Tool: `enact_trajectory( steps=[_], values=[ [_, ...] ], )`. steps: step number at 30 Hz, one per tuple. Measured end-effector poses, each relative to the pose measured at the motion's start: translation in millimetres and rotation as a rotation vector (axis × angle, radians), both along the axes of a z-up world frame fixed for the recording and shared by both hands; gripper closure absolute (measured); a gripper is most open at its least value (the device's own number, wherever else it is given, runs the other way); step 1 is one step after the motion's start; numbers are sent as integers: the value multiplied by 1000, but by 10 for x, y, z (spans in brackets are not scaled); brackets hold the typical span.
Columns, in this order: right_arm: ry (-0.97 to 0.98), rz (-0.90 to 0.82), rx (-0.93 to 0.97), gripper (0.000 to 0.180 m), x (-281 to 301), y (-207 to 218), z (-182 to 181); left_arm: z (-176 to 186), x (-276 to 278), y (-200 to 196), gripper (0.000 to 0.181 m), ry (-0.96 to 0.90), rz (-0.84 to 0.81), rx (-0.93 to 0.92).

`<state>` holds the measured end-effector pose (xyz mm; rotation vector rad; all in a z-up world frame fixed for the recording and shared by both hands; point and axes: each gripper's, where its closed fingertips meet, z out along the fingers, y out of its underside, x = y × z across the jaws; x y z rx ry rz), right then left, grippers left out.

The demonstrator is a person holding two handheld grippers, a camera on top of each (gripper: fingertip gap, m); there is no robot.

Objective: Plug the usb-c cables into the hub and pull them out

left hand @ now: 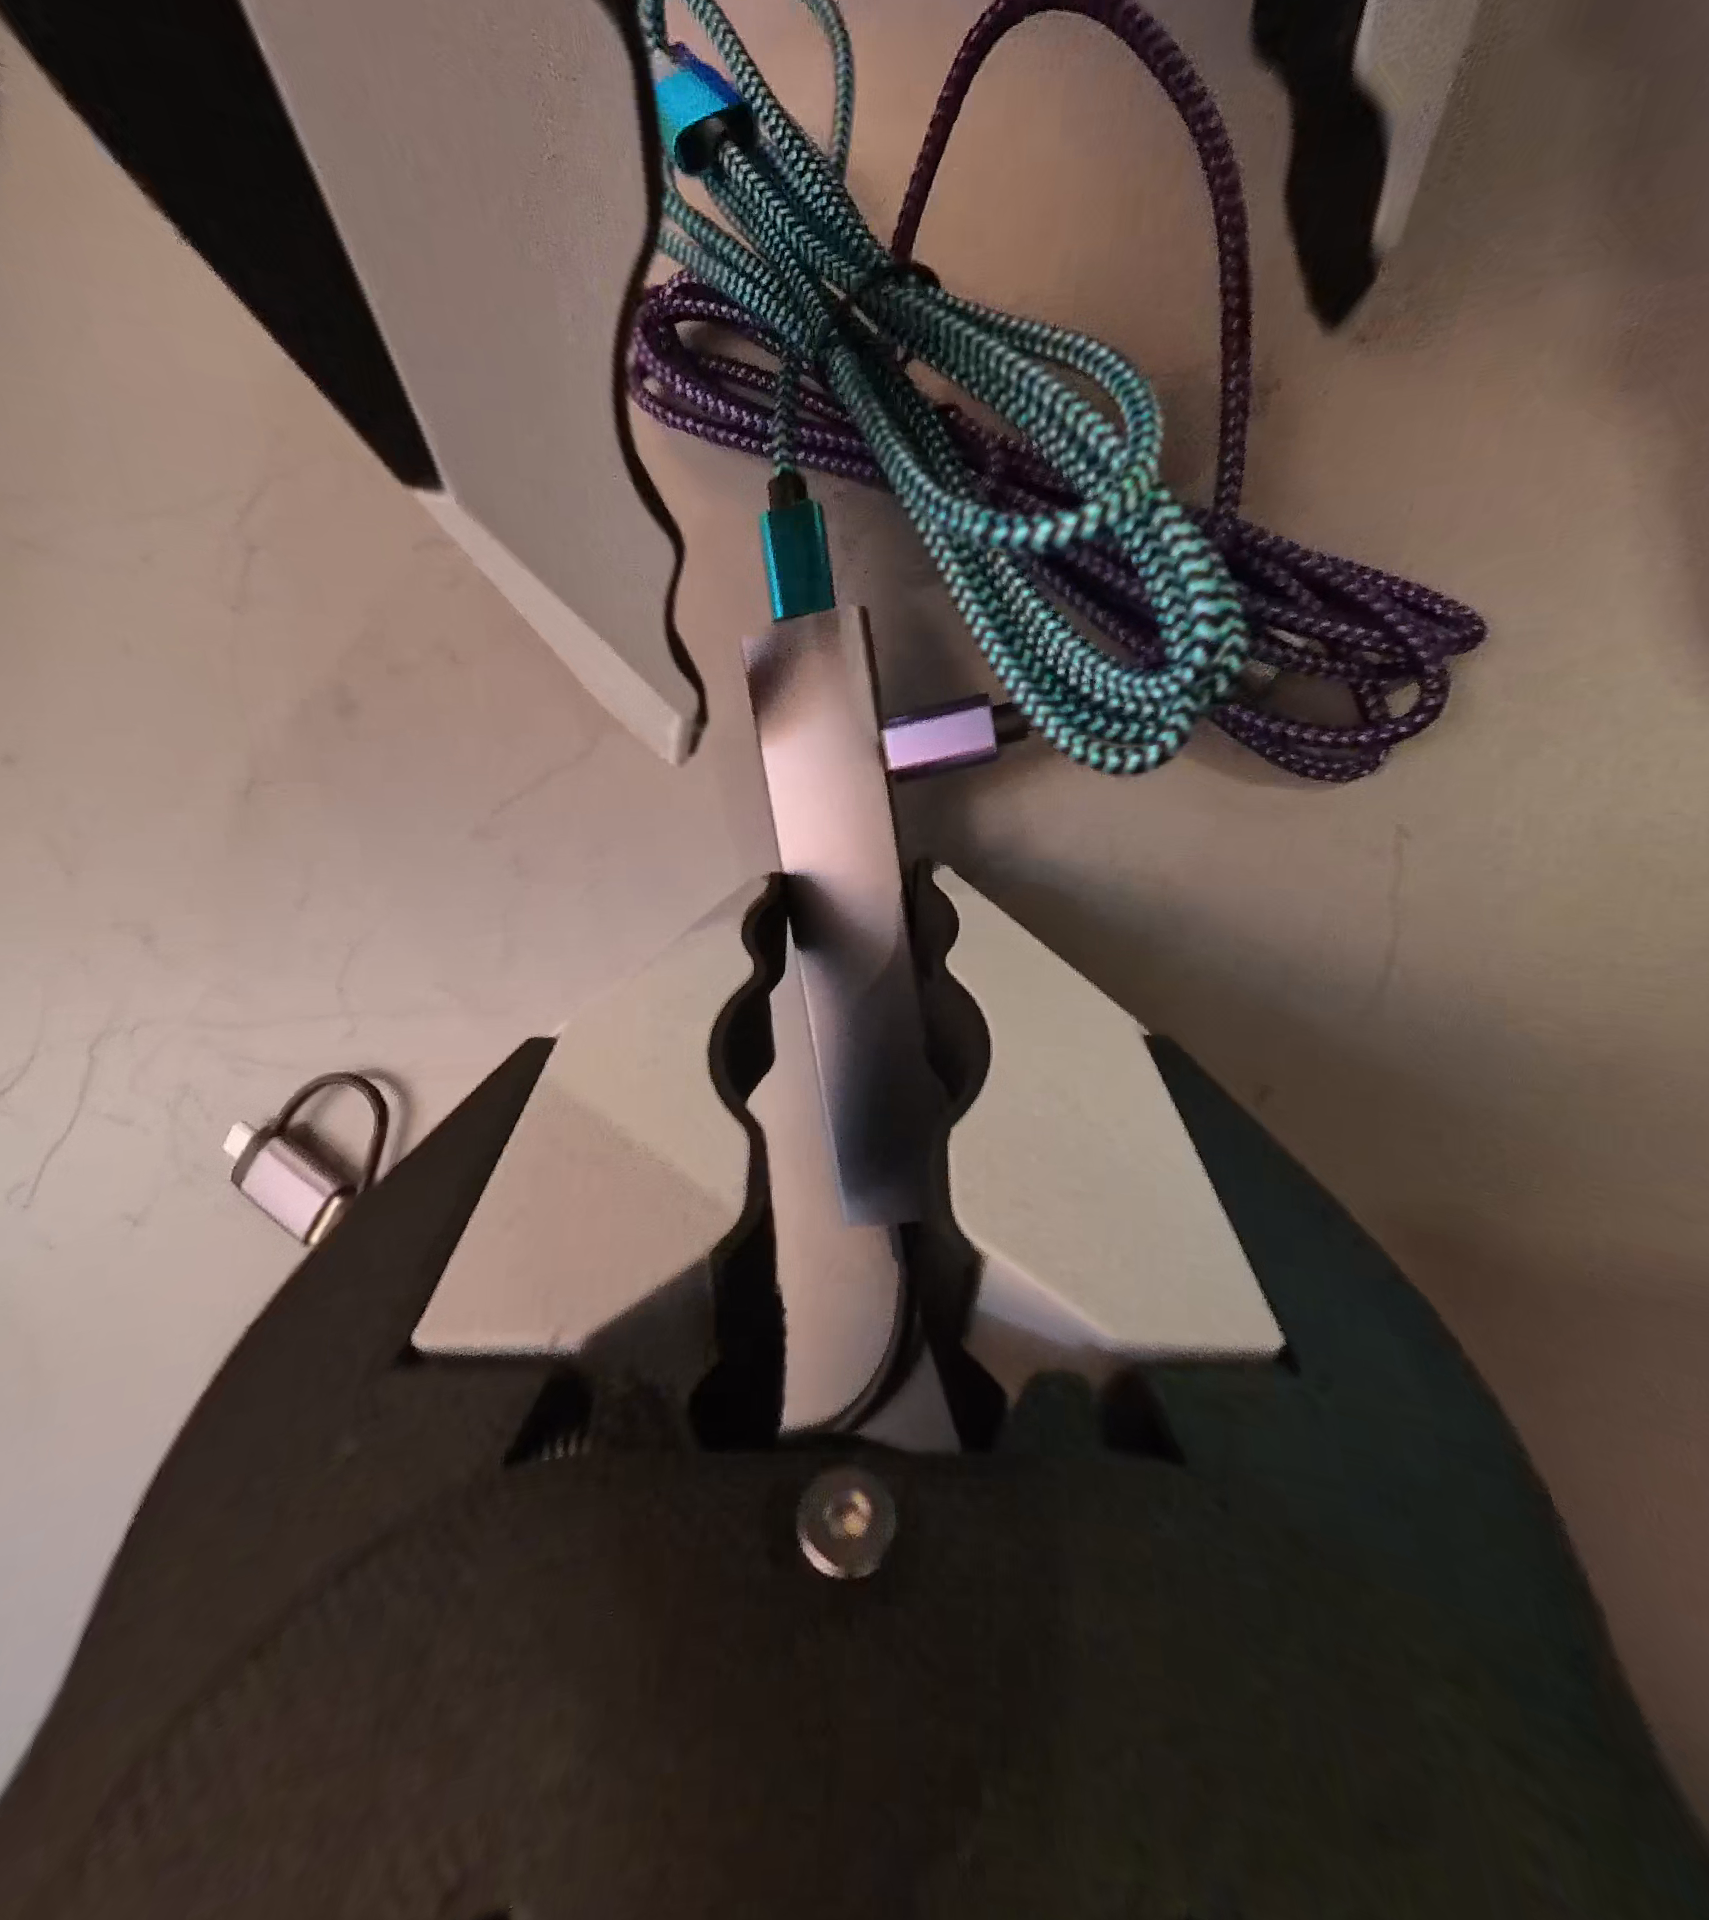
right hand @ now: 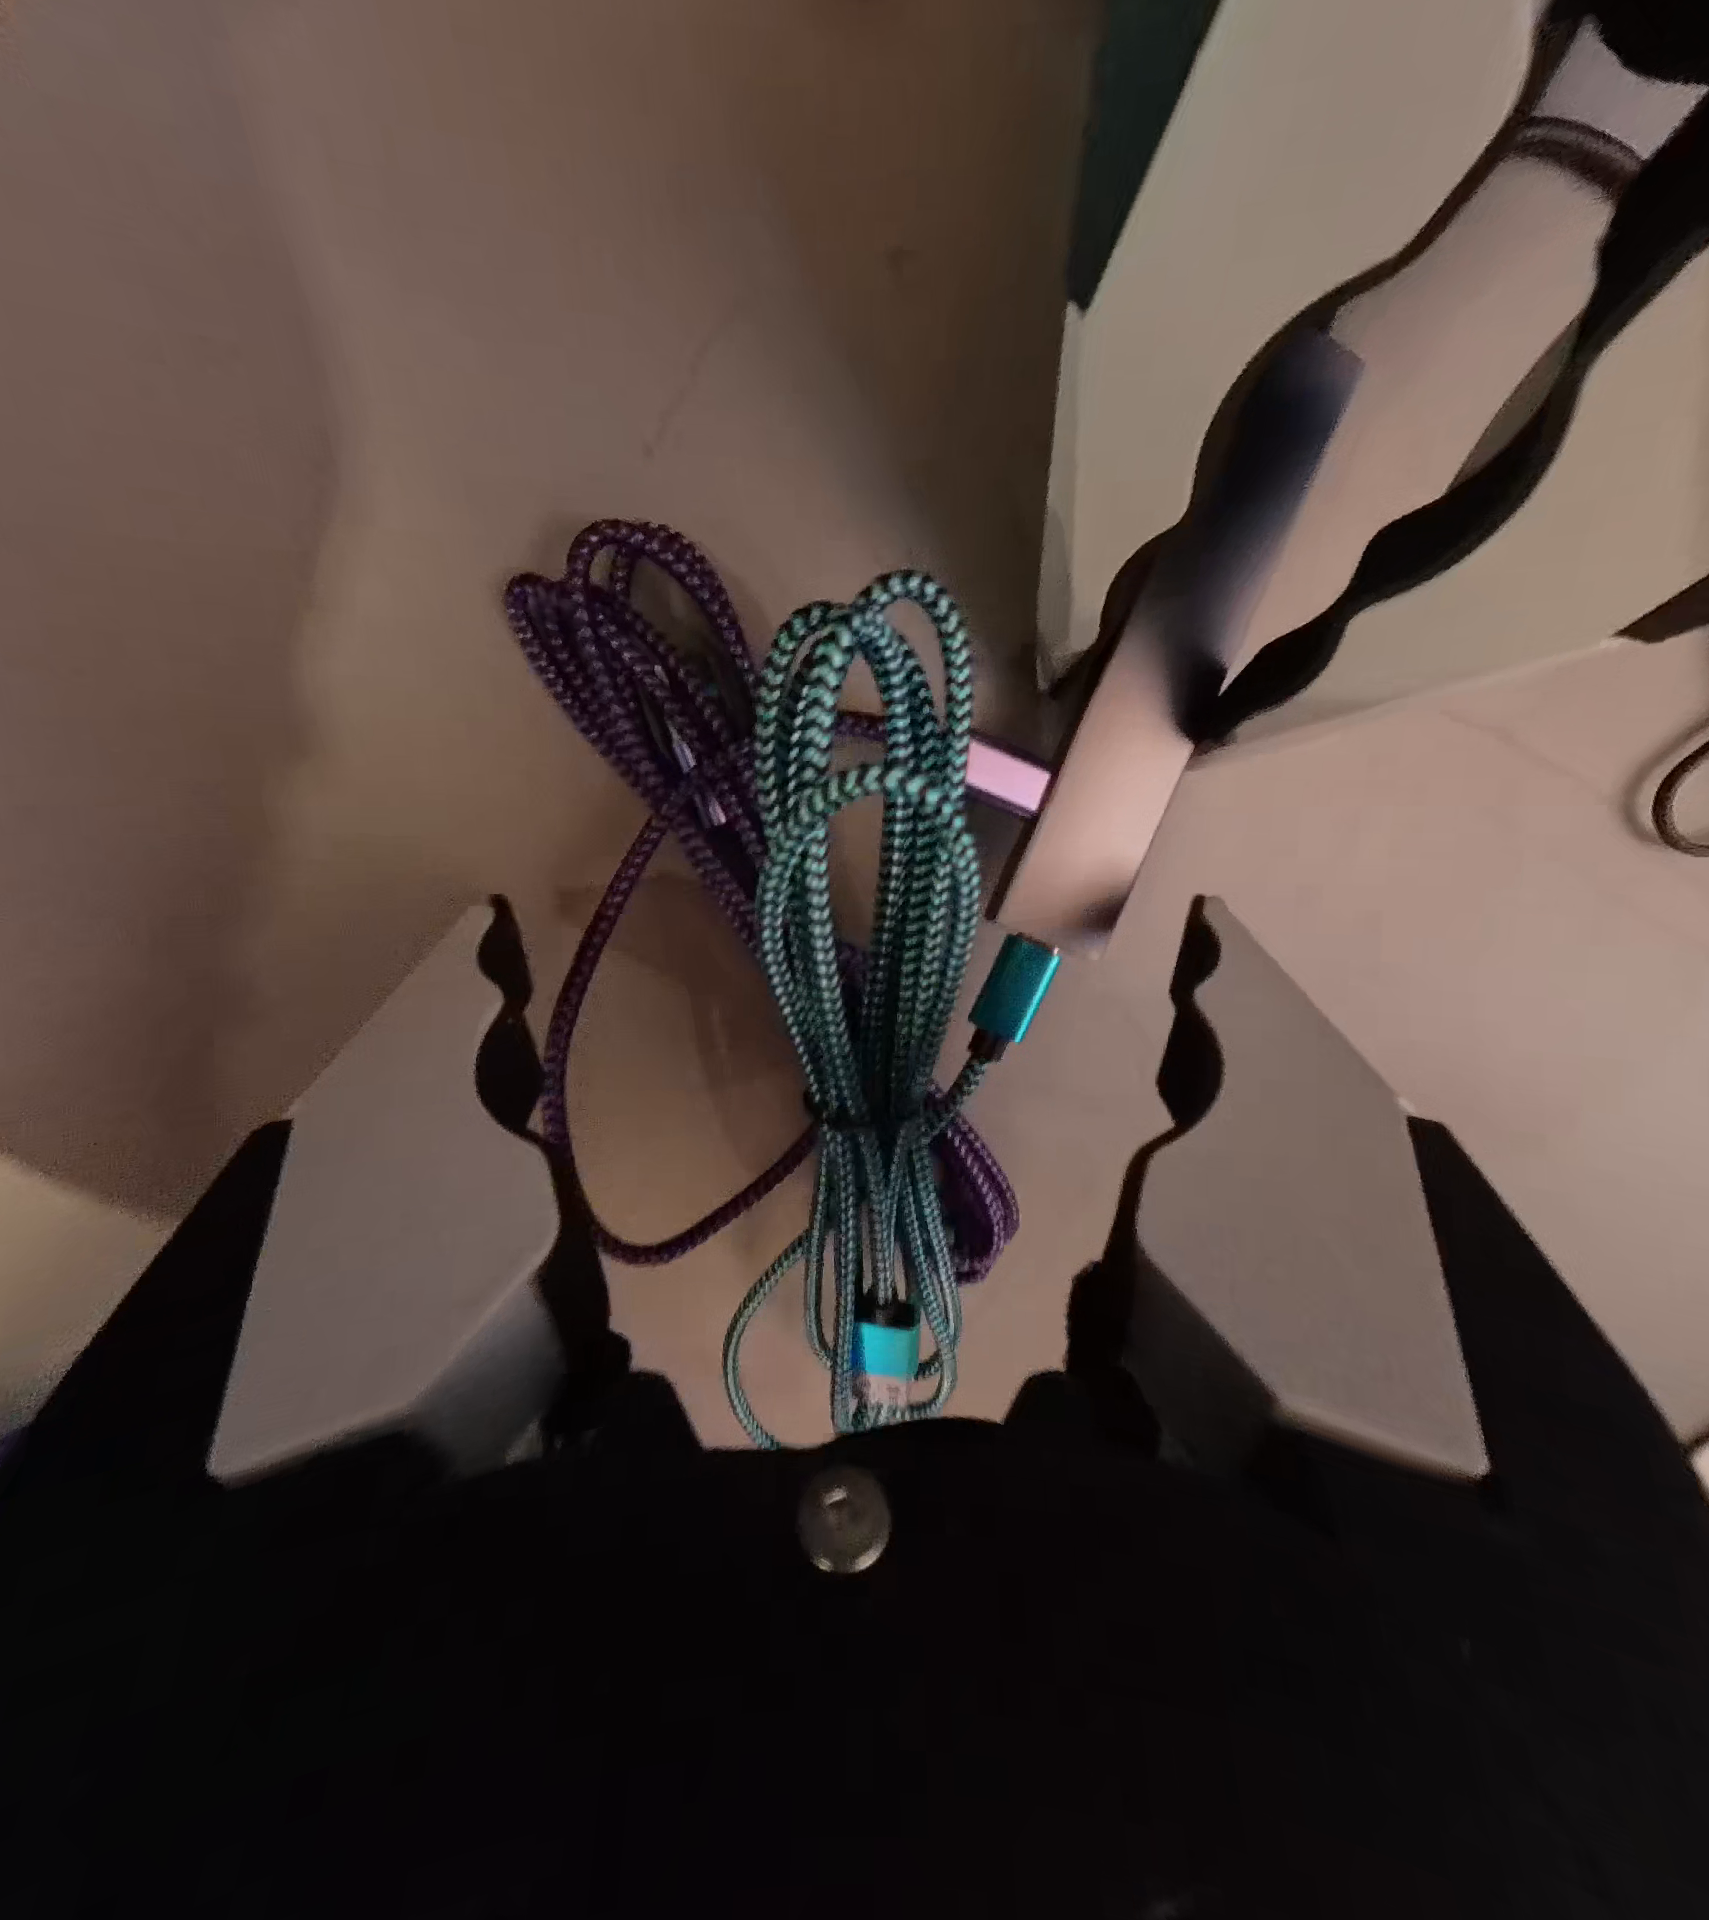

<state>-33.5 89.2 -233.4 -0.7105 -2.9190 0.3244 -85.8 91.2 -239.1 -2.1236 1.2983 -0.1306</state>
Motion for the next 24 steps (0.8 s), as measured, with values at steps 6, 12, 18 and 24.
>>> enact_trajectory(
  steps=[6, 12, 18, 24],
  values=[
    [-19, -34, -104, 81, 13, -72, -124, 10, 97, -35, 159, -42, -31, 0],
    [0, -59, -150, 105, -39, -102, -100, 5, 203, -22, 160, -79, -42, 17],
    [21, -90, -174, 146, -78, -97, -81, 91, 244, -85, 155, -128, -64, 24],
    [18, -124, -155, 160, -96, -114, -88, 144, 188, -200, 149, -153, -64, 4]
  ],
)
